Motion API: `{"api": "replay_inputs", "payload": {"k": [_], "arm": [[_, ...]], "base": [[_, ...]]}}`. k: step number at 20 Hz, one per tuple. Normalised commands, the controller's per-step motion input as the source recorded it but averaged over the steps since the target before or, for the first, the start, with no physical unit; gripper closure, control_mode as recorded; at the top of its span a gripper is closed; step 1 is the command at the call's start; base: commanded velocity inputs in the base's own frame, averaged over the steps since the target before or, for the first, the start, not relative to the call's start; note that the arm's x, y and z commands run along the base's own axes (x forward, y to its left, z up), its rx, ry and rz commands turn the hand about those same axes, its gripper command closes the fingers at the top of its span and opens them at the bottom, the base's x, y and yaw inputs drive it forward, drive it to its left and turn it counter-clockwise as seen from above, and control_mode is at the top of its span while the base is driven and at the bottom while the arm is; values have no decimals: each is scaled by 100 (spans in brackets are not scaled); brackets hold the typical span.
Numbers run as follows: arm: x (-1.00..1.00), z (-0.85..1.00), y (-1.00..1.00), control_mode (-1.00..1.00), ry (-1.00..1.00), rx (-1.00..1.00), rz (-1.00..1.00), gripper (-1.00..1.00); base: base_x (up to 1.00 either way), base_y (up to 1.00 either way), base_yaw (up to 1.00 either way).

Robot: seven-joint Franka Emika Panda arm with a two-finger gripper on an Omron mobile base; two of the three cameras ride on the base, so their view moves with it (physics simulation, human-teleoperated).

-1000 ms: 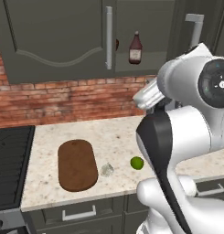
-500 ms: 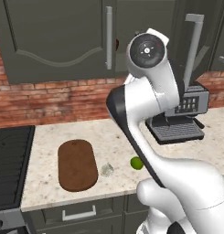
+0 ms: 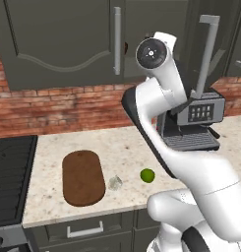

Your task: Open the cabinet. Place the bowl and condiment on the counter. Then place the lime and garlic on the cutting board.

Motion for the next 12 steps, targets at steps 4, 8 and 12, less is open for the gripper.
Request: {"api": "replay_inputs", "payload": {"k": [4, 8, 12], "arm": [[-66, 7, -96, -100, 0, 0, 0, -100], [-100, 0, -54, -100, -4, 0, 0, -100], [-99, 0, -62, -100, -4, 0, 0, -100]], "base": [[0, 0, 0], [0, 0, 0], [0, 0, 0]]}}
